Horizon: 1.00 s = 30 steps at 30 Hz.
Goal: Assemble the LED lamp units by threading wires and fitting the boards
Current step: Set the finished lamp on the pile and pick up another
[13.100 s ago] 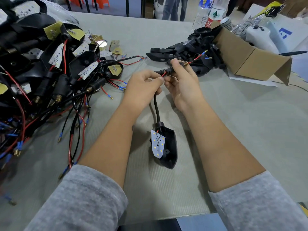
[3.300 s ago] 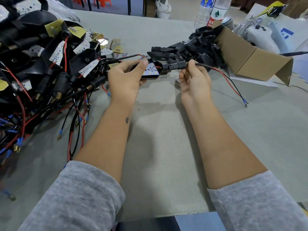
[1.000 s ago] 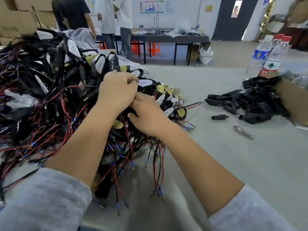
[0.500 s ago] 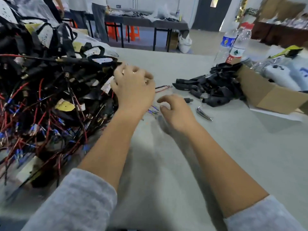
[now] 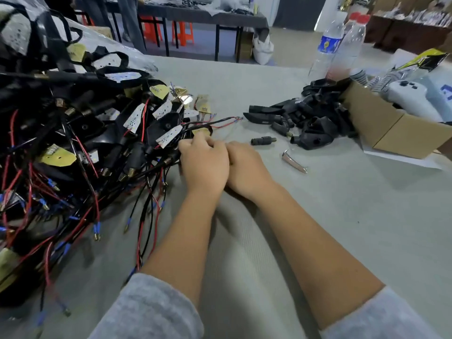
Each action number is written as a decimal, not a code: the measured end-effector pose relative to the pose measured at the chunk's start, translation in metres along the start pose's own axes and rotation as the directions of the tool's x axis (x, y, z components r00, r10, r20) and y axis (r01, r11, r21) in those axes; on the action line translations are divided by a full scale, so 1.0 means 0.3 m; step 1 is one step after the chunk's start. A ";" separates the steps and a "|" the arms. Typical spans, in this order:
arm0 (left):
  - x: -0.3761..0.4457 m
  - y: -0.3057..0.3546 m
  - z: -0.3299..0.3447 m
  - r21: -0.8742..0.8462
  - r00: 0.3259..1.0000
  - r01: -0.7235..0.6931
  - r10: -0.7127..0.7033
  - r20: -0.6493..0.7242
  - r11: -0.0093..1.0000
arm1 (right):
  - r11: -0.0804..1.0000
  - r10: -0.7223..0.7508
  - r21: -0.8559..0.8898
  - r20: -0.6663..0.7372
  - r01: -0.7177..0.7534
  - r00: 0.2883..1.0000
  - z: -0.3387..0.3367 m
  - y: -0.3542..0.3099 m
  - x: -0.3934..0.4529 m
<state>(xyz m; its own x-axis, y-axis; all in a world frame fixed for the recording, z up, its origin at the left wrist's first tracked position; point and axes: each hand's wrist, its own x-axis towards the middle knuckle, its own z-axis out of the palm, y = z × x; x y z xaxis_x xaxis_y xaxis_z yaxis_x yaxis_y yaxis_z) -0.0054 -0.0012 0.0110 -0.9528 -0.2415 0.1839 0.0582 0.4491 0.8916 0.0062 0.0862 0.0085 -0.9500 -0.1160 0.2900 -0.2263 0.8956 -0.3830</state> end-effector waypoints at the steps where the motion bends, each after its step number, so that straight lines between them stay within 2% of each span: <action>1: 0.004 -0.003 -0.003 0.019 1.000 -0.015 0.015 -0.005 1.000 | 1.000 -0.006 -0.020 0.007 0.006 1.000 0.009 -0.004 0.009; 4: 0.024 -0.009 -0.019 0.045 0.998 -0.062 0.063 -0.020 0.997 | 0.998 -0.011 -0.063 0.008 0.012 1.000 0.026 -0.015 0.030; 8: 0.073 -0.003 -0.069 0.025 0.985 -0.150 0.152 -0.080 0.988 | 0.988 0.011 0.152 0.019 -0.013 1.000 0.028 -0.046 0.047; 10: 0.114 -0.004 -0.106 0.104 0.959 -0.247 0.258 -0.117 0.964 | 0.984 0.027 0.172 0.039 -0.033 0.999 0.038 -0.055 0.071; 12: 0.172 -0.023 -0.150 0.249 0.927 -0.347 0.371 -0.056 0.904 | 0.994 0.028 0.101 0.069 -0.035 0.997 0.057 -0.060 0.103; 14: 0.225 -0.048 -0.191 0.366 0.900 -0.426 0.429 0.076 0.827 | 0.997 0.027 0.074 0.080 -0.033 0.996 0.075 -0.074 0.133; 16: 0.251 -0.067 -0.213 0.461 0.876 -0.475 0.450 0.173 0.749 | 0.986 0.064 0.151 0.068 -0.074 0.996 0.088 -0.088 0.161; 18: 0.253 -0.078 -0.215 0.544 0.865 -0.491 0.457 0.209 0.680 | 0.976 0.103 0.189 0.048 -0.110 0.994 0.100 -0.094 0.192; 21: 0.250 -0.093 -0.209 0.635 0.840 -0.514 0.489 0.236 0.576 | 0.997 0.056 0.041 0.093 -0.060 0.994 0.109 -0.087 0.232; 25: 0.307 -0.098 -0.248 0.657 0.830 -0.508 0.519 0.202 0.557 | 0.996 0.067 -0.070 0.297 -0.048 0.952 0.109 -0.075 0.265; 28: 0.342 -0.109 -0.286 0.656 0.815 -0.517 0.551 0.180 0.550 | 0.994 0.061 0.059 0.360 -0.088 0.931 0.105 -0.097 0.309; 30: 0.366 -0.113 -0.306 0.666 0.804 -0.521 0.570 0.171 0.535 | 0.956 -0.007 0.276 0.360 -0.099 0.933 0.091 -0.127 0.331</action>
<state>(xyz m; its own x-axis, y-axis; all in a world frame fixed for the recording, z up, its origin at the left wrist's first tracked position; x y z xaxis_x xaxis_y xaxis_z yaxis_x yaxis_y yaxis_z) -0.0846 -0.1219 0.0390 -0.7838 0.2089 0.5848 0.3290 0.9384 0.1056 -0.0855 0.0289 0.0279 -0.9622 -0.2692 -0.0425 -0.1815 0.7494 -0.6368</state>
